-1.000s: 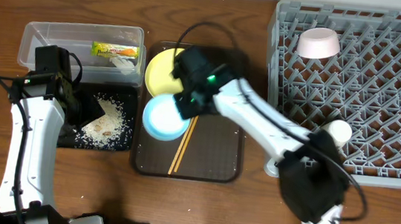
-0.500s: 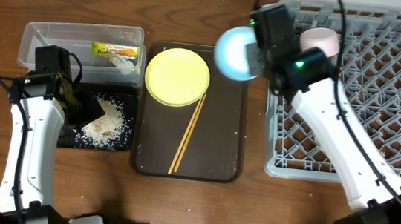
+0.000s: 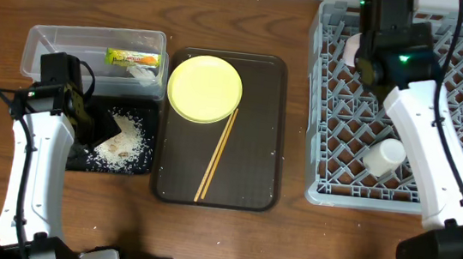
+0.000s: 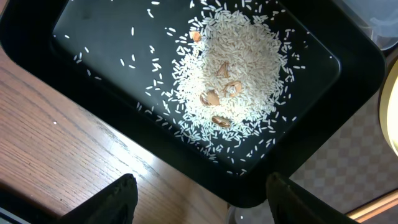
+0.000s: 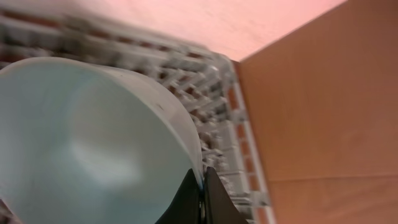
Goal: Sort waste into correct bins and load items into the dishwasher rack
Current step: 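Carry the blue bowl into the rack and release it, then move the right gripper to the yellow plate and grasp its edge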
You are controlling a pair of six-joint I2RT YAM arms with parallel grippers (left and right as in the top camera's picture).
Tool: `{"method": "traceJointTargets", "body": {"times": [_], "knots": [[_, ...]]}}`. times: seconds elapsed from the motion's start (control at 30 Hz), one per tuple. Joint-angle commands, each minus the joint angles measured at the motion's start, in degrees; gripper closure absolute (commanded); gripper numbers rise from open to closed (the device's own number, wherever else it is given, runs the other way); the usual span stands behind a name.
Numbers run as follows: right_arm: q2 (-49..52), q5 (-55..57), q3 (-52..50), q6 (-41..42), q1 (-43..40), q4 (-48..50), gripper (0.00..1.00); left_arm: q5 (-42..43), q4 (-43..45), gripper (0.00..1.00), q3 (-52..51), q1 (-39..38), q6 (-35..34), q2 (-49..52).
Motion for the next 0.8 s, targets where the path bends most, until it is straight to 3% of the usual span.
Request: {"method": "traceJointTargets", "body": {"times": [0.0, 0.5, 0.77], "knots": [[0.2, 9.5, 0.1, -4.3, -1.7, 0.0, 0.99, -0.3, -0.3, 0.31, 0.5, 0.2, -0.5, -0.2], [5.0, 11.8, 0.1, -6.8, -12.1, 1.7, 0.99, -0.3, -0.3, 0.31, 0.5, 0.2, -0.5, -0.2], [8.6, 12.7, 0.1, -6.8, -13.2, 2.0, 0.99, -0.3, -0.3, 0.31, 0.5, 0.2, -0.5, -0.2]]}}
